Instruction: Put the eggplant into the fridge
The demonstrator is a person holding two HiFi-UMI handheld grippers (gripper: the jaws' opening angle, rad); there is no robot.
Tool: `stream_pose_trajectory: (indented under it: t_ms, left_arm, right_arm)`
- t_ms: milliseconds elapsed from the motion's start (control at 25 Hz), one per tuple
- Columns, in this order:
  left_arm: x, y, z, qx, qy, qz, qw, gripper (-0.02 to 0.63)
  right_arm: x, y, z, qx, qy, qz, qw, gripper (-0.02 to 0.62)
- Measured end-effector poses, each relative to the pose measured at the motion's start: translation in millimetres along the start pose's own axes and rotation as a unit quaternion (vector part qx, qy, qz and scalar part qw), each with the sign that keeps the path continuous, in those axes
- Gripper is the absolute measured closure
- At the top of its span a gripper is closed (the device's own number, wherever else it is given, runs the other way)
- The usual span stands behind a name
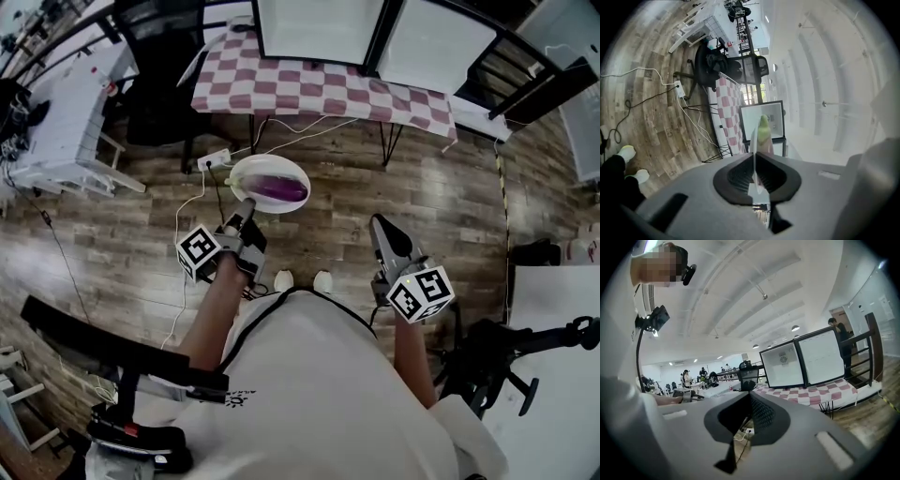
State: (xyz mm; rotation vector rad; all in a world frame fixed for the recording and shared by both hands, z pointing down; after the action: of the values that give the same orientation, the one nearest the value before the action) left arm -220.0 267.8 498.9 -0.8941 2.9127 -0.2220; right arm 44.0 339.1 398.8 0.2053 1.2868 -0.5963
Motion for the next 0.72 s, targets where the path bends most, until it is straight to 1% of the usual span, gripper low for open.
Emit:
stream_pose_trajectory:
  t_ms: [240, 480, 720]
  left_arm:
    - [6, 2, 6, -0.012, -0.001, -0.003, 0.9999, 0.584]
    - [14, 8, -3, -0.002, -0.006, -0.01, 0.9999, 0.584]
    - [22, 13, -8, -0.005, -0.008, -0.019, 0.9998, 0.584]
  right_arm:
    - [2, -4, -5, -0.004, -0.007, 0.002, 1.0, 0.589]
    - [-6, -9, -15, -0.009, -0.008, -0.005, 1.0, 0.589]
    - [-13, -11, -23, -0.022, -0.008, -0.006, 1.0, 0.589]
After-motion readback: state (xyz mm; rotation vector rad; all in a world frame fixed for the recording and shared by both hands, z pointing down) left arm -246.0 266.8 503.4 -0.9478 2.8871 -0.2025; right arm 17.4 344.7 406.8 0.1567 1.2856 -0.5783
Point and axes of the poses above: the fingertips, and each gripper's own axes: y backward along the fingers, z to its right, x out of its top, the point moved 2 cm from there along y, backward along the fingers, and after that the axes turned 1 degree about -z, right-handed, at the moved point
